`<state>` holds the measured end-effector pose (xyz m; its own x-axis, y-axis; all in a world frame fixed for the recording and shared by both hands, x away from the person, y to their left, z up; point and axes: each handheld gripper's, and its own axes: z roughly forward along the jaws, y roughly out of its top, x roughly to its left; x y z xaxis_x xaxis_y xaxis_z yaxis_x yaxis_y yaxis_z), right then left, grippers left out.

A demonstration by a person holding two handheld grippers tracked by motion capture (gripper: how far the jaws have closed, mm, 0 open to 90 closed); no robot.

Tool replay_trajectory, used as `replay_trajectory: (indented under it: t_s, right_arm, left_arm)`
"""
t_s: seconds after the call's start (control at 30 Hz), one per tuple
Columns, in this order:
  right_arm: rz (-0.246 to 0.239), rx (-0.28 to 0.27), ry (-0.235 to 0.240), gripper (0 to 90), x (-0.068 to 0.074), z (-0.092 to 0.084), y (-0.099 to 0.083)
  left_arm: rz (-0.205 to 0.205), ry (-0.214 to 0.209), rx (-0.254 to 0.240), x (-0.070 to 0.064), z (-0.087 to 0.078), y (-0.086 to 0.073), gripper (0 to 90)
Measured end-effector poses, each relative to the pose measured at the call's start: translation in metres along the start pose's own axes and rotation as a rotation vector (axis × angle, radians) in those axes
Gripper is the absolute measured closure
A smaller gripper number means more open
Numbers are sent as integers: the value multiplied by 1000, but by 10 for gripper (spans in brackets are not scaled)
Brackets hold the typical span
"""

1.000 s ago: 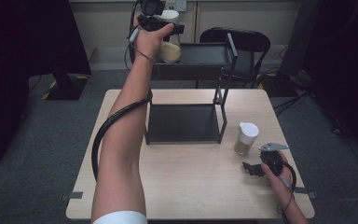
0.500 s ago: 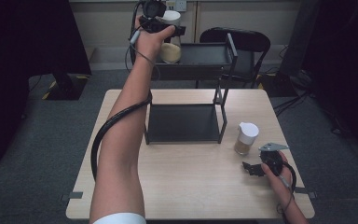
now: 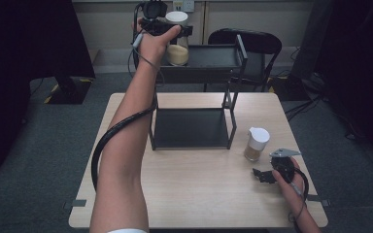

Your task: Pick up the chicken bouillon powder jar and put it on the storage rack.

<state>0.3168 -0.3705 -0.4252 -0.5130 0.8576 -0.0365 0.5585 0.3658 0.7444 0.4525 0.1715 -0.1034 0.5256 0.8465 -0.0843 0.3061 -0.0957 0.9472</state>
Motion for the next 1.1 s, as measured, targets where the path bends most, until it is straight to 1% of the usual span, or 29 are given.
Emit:
replay_trajectory:
  t_s: [0.1,0.17,0.27,0.3,0.4,0.47,0.53,0.6,0.67,0.83,0.9,0.93,1.1]
  right_arm:
    - [-1,0,0,0,0,0,0]
    - [-1,0,0,0,0,0,0]
    - [-1,0,0,0,0,0,0]
    - [-1,0,0,0,0,0,0]
    - [0,0,0,0,0,0,0]
    - [0,0,0,0,0,0,0]
    - [0,0,0,0,0,0,0]
    - [-1,0,0,0,0,0,0]
    - [-1,0,0,0,0,0,0]
    - [-1,0,0,0,0,0,0]
    - [-1,0,0,0,0,0,0]
    - [-1,0,0,0,0,0,0]
    - [-2,-1,0,0,0,0,0]
  left_arm:
    - [4,2,-5,-1,-4,-4,0]
    - [6,-10,-9,0,-8,-6,0]
    - [-1,-15,-13,0,-10,-8,0]
    - [-4,-11,-18,-1,-14,-11,0]
    - [-20,-19,-30,-1,-19,-17,1]
    - [-23,-18,-37,-2,-21,-19,2]
    - [-22,-30,-47,-2,-25,-24,3]
    - [-23,-33,-46,-2,-26,-25,3]
    - [-19,-44,-52,-3,-31,-31,4]
    - [-17,-53,-61,-5,-36,-38,4]
    - [-23,-64,-67,-4,-37,-43,5]
    - [-23,-64,-67,-4,-37,-43,5]
    - [-24,-69,-73,-6,-42,-52,5]
